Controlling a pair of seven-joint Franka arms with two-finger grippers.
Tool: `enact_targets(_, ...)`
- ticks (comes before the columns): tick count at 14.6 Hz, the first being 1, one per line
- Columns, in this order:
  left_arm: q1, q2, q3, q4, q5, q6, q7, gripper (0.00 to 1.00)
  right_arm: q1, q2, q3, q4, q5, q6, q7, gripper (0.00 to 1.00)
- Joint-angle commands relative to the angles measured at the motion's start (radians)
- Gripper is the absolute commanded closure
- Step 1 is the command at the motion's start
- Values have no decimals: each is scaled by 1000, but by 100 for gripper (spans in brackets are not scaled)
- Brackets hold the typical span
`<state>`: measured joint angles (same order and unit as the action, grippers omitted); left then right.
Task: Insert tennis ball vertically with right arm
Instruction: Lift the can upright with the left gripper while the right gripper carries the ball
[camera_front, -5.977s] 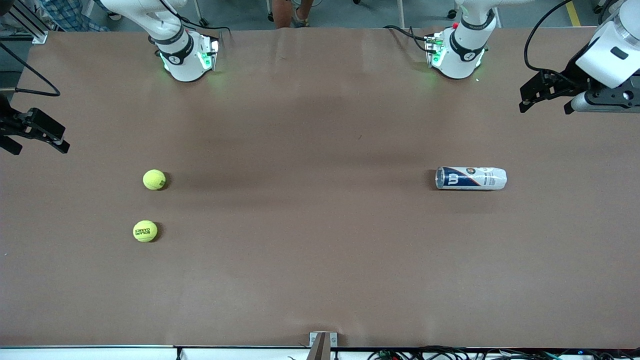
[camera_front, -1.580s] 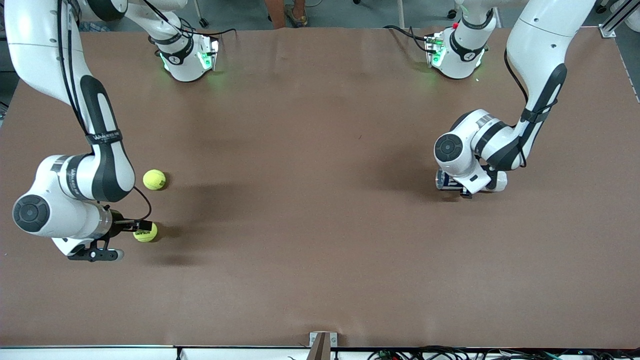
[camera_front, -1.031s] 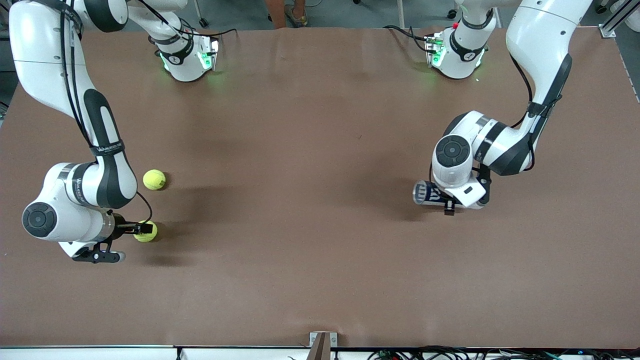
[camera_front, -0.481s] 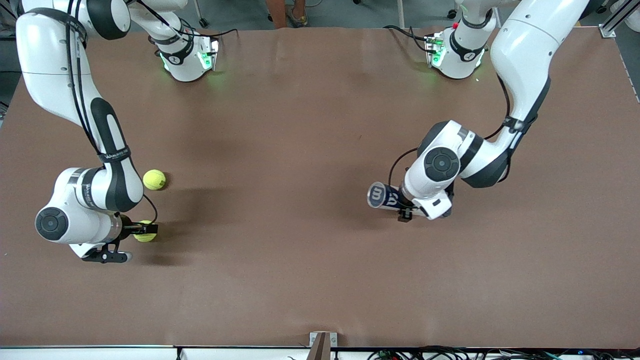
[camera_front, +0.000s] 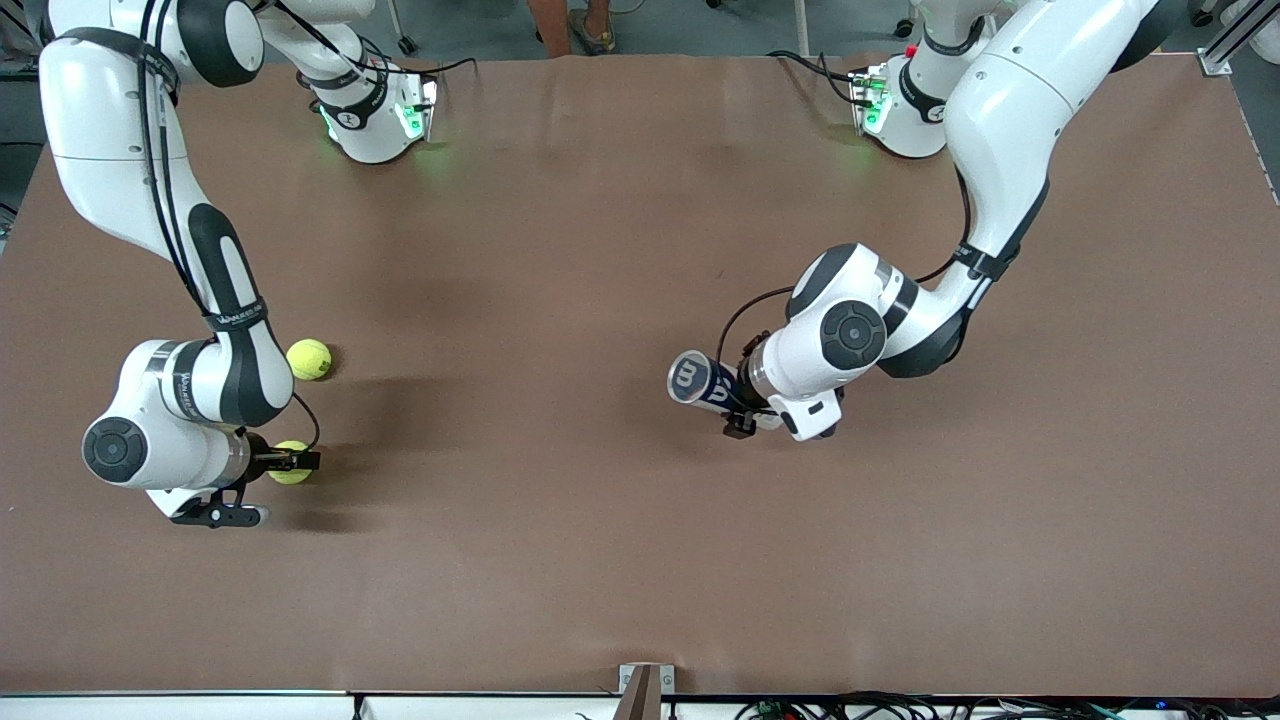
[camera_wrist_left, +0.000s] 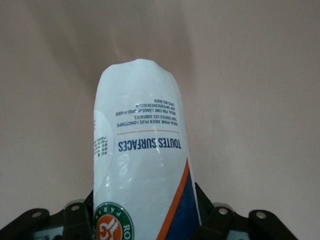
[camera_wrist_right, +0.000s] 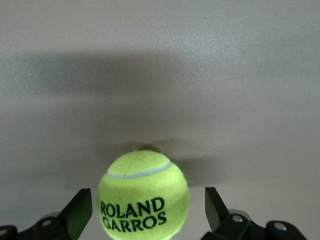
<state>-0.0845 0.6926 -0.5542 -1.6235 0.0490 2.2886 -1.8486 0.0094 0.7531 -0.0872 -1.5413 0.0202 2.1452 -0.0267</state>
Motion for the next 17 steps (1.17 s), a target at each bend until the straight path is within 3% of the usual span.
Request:
enact_targets(1, -15, 16, -3, 24, -115, 57, 74, 31, -14, 2, 10, 0, 3, 7, -7, 7)
enact_targets(4, -23, 27, -4, 25, -257, 115, 178, 31, -14, 5, 10, -2, 3, 7, -7, 19)
enact_targets(8, -55, 71, -1, 85, -397, 152, 253, 31, -12, 3, 10, 0, 3, 7, -7, 52)
enact_targets(11, -83, 96, -3, 105, -431, 189, 253, 31, 4, -12, 10, -2, 3, -14, -2, 55)
enact_targets(15, -106, 113, -4, 112, -506, 230, 287, 31, 89, -125, 12, 6, 3, -218, 33, 57)
enact_targets(17, -115, 116, -4, 114, -608, 230, 359, 31, 145, -181, 12, 6, 3, -292, 138, 57)
